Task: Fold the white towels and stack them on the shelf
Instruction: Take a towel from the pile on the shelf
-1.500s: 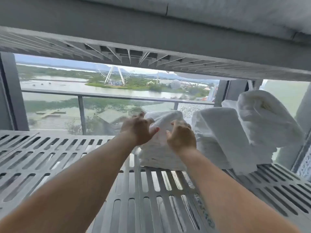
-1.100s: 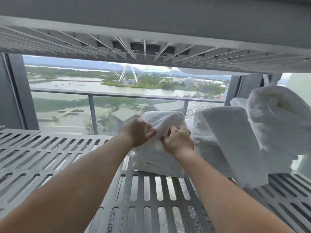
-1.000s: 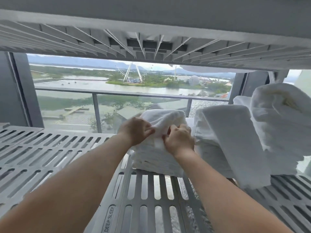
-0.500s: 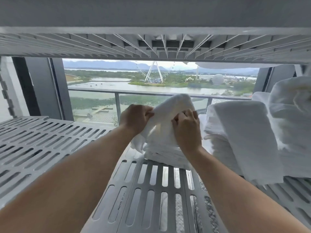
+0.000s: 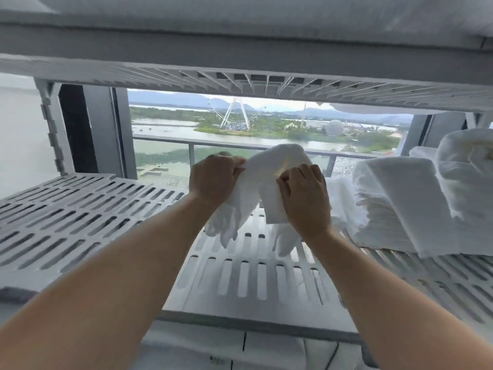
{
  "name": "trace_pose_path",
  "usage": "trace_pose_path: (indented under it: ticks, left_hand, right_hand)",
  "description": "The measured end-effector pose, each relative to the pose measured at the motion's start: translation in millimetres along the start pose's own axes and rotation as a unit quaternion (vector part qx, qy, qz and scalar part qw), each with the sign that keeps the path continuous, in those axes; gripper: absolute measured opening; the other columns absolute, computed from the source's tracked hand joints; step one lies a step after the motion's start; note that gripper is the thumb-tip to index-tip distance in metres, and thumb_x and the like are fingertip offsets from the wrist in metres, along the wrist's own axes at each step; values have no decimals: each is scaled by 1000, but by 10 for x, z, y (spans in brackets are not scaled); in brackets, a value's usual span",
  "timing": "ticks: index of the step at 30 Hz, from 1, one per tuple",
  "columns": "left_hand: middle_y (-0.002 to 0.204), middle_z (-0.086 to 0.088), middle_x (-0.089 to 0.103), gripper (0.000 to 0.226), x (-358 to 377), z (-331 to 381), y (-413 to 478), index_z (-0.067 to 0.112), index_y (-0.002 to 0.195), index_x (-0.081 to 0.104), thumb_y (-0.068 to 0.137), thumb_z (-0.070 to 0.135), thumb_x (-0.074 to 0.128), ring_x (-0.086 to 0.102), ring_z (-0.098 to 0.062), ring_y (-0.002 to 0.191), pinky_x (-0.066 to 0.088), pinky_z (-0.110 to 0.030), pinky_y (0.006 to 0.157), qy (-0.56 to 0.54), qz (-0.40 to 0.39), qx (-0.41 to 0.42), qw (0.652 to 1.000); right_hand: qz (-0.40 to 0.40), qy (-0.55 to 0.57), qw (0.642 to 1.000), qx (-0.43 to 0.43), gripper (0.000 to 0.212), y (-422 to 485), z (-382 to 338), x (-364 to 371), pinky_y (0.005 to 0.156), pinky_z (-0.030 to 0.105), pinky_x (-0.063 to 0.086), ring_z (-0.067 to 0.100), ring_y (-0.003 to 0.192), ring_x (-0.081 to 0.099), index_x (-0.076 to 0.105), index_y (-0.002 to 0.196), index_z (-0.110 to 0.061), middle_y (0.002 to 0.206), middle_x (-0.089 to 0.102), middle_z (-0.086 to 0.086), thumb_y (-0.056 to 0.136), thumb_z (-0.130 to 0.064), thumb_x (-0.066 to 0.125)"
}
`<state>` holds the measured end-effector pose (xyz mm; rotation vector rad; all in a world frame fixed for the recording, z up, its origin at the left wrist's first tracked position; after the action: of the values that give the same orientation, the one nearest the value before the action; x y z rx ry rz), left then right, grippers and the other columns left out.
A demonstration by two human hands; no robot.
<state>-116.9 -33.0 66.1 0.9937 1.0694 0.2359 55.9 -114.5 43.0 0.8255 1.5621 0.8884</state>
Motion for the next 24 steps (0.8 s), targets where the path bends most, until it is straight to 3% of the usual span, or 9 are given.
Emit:
trace_pose_path:
  ticks: [3, 9, 12, 15, 17, 19, 21, 24]
  left_hand:
    - [109, 5, 66, 26, -87, -176, -173, 37, 119, 71, 98, 38, 54, 67, -26, 94, 48, -35, 75, -15, -13, 22, 1000]
    - [99, -2, 60, 34, -45, -413, -652, 26, 99, 70, 98, 52, 48, 66, -30, 84, 48, -36, 68, 26, -93, 36, 995]
    - [101, -1, 63, 41, -47, -441, -773, 26, 95, 70, 99, 56, 42, 65, -29, 85, 41, -32, 65, 10, -113, 22, 993]
    - [99, 1, 65, 45, 63, -398, -899, 25, 80, 66, 100, 55, 40, 62, -27, 93, 46, -35, 74, -45, -205, 2, 978]
    - [99, -2, 65, 44, 132, -284, -970, 24, 70, 60, 102, 49, 44, 60, -27, 95, 48, -39, 81, -102, -257, 8, 961]
    - [94, -2, 64, 44, 98, -171, -962, 25, 64, 54, 103, 45, 44, 60, -27, 92, 48, -38, 81, -146, -249, 10, 957]
    - [95, 2, 65, 43, 29, -84, -894, 24, 71, 60, 103, 45, 41, 61, -25, 91, 48, -38, 80, -166, -203, 12, 965]
    - [118, 3, 64, 44, 42, 32, -827, 19, 95, 73, 104, 45, 40, 60, -23, 105, 48, -39, 90, -157, -187, 18, 969]
  right_hand:
    - [-13, 32, 999, 9, 20, -185, -228, -27, 81, 43, 49, 31, 88, 57, 59, 87, -7, 84, 65, 10, 99, -23, 59]
    - [-83, 19, 994, 66, 18, -664, -406, 57, 57, 30, 47, 24, 73, 64, 59, 94, -12, 77, 64, 5, 100, -29, 56]
    - [-100, 6, 991, 84, 17, -778, -443, 39, 68, 37, 54, 23, 78, 62, 60, 88, -14, 76, 64, 3, 98, -28, 58]
    - [-101, -53, 988, 108, 16, -821, -403, -69, 79, 38, 50, 27, 81, 60, 61, 83, -14, 72, 64, 3, 94, -25, 63]
    - [-84, -80, 986, 119, 14, -846, -357, -170, 75, 39, 50, 30, 75, 61, 62, 79, -12, 67, 63, 6, 88, -21, 69]
    - [-64, -110, 985, 115, 14, -865, -321, -264, 69, 39, 51, 32, 69, 61, 63, 77, -10, 65, 62, 10, 84, -18, 72]
    - [-63, -134, 981, 127, 14, -854, -216, -314, 73, 40, 50, 32, 70, 61, 62, 83, -9, 69, 63, 12, 89, -22, 66]
    - [-75, -153, 971, 166, 20, -850, 7, -369, 80, 41, 44, 33, 76, 60, 56, 93, -10, 78, 63, 15, 99, -27, 48]
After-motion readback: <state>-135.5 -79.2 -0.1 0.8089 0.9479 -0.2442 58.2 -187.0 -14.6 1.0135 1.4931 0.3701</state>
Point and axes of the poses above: each hand's wrist, its own y-axis towards the middle knuckle, its own x-axis out of the palm, z = x × y, the point moved 7 cm from there along y, towards the middle knuckle
